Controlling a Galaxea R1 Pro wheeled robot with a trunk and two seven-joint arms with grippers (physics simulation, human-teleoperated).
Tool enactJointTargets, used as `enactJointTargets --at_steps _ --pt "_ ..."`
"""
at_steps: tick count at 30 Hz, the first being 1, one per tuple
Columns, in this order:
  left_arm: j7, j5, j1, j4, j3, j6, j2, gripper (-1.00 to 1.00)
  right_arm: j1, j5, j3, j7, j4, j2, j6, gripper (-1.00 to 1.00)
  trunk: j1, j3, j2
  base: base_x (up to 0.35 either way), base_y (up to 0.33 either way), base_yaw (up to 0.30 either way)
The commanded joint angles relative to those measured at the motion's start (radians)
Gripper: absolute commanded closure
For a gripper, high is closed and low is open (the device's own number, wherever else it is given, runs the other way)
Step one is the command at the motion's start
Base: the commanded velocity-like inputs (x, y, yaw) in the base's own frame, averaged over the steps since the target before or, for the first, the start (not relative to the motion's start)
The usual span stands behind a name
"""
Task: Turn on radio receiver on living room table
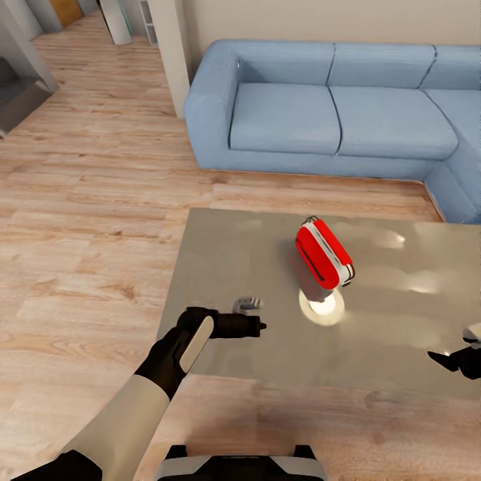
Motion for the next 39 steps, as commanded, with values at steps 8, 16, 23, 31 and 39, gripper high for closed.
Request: enactJointTargets --at_steps 8,16,23,31,39 --pt "0.0 0.0 0.0 0.002 -0.001 -0.002 0.0 1.0 0.0 0.044 0.0 0.0 0.011 0.01 -0.003 -1.0 0.0 0.0 0.0 -0.103 0.0 0.0" --pt "-0.001 -0.004 0.007 0.007 -0.002 -0.009 0.0 1.0 0.0 0.093 -0.003 -0.011 0.13 0.033 -0.061 -1.0 0.0 0.0 0.0 -0.005 0.0 0.0" --pt "-0.003 -0.006 0.057 0.004 -0.002 -0.018 0.034 1.0 0.0 0.11 -0.062 -0.038 0.294 0.034 -0.175 -1.0 0.0 0.0 0.0 0.0 0.0 0.0" --pt "-0.004 -0.006 0.108 0.001 -0.003 -0.054 0.059 1.0 0.0 0.113 -0.096 -0.121 0.467 0.032 -0.285 -1.0 0.0 0.0 0.0 0.0 0.0 0.0" --pt "-0.033 -0.006 0.163 0.008 -0.003 -0.118 0.173 1.0 0.0 0.171 -0.102 -0.311 0.726 0.023 -0.377 -1.0 0.0 0.0 0.0 0.0 0.0 0.0"
